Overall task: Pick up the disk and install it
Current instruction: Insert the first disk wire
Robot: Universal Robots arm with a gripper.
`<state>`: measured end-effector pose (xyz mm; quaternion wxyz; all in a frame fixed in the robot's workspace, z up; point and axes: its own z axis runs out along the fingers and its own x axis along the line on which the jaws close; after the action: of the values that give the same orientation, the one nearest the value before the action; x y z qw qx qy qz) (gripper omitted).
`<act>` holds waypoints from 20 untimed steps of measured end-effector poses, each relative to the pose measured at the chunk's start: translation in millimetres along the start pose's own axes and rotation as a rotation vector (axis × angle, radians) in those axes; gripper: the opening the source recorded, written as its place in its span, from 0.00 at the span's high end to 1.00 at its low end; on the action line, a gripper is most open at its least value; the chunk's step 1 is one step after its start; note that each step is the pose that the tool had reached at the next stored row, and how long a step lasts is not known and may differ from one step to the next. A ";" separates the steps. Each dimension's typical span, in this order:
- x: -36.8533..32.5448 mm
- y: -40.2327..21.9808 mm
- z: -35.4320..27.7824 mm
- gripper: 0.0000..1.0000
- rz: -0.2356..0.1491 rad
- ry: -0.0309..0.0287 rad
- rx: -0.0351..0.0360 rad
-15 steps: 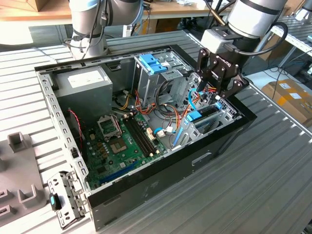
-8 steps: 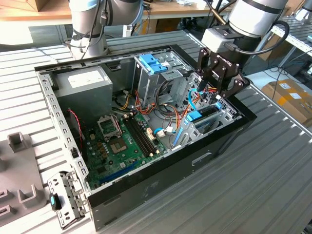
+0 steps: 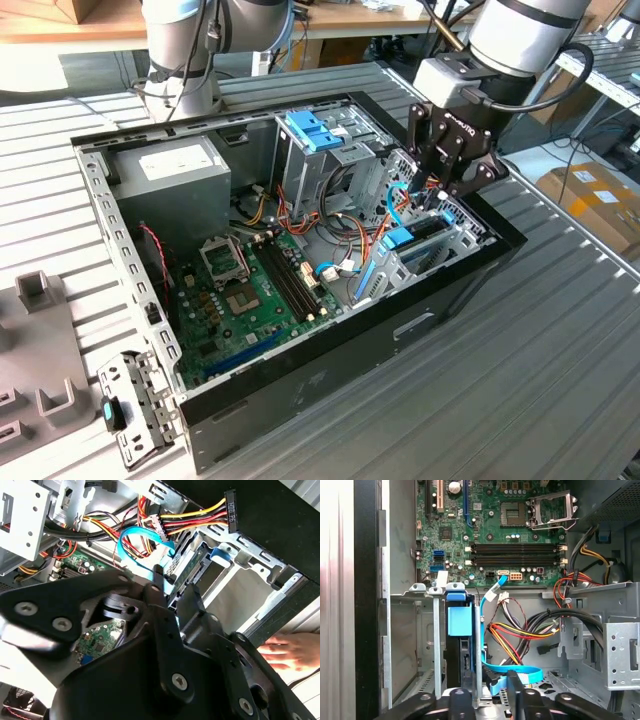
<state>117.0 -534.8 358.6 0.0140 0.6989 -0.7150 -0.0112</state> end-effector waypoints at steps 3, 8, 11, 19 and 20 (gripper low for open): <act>0.0 0.0 0.0 0.72 0.000 0.0000 0.0000; 0.0 0.0 0.0 0.84 0.000 0.0002 0.0000; 0.0 0.4 0.1 0.84 -0.002 -0.0008 0.0002; 1.0 1.4 1.7 0.84 -0.055 -0.0197 0.0324; 1.4 1.5 2.1 0.84 -0.059 -0.0195 0.0373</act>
<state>115.3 -536.1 356.6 -0.0063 0.7198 -0.6941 -0.0051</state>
